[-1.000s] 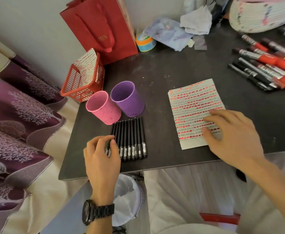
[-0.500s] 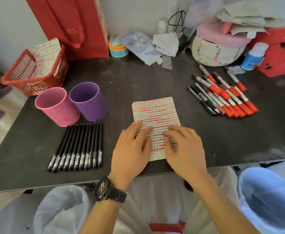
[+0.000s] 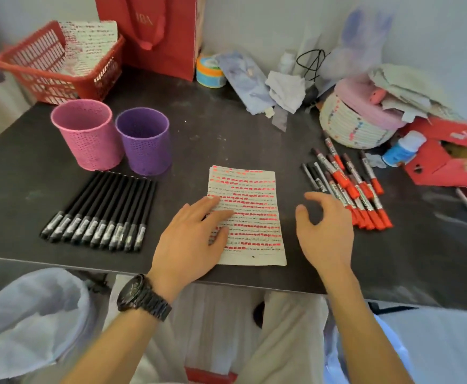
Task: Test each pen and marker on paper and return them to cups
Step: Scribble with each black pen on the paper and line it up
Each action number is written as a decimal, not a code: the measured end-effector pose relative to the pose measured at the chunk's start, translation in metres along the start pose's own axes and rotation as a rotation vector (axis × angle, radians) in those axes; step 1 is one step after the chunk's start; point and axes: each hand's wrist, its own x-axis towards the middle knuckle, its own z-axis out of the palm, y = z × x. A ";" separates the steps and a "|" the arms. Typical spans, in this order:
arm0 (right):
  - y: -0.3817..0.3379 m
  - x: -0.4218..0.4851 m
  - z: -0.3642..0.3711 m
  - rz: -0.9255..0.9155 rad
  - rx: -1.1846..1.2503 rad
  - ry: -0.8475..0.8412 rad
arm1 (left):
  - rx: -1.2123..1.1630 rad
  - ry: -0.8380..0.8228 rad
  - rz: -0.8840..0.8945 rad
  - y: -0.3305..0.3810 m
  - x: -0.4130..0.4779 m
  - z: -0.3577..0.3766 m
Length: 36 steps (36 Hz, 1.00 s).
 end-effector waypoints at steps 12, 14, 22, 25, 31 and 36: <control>0.023 0.053 -0.013 0.042 -0.454 -0.148 | -0.018 -0.003 -0.002 0.001 0.000 -0.002; 0.023 0.053 -0.010 0.021 -0.446 -0.151 | -0.015 -0.005 -0.004 0.000 0.000 -0.001; 0.030 0.063 -0.007 0.047 -0.318 -0.154 | -0.006 -0.003 -0.007 -0.001 0.000 -0.001; 0.034 0.066 -0.008 0.074 -0.326 -0.144 | -0.015 -0.005 -0.007 -0.001 0.000 -0.001; 0.034 0.079 -0.015 0.154 -0.335 -0.203 | -0.028 -0.004 -0.013 -0.001 0.000 0.000; 0.034 0.095 -0.027 0.189 -0.381 -0.342 | -0.025 -0.002 -0.015 -0.001 -0.001 0.000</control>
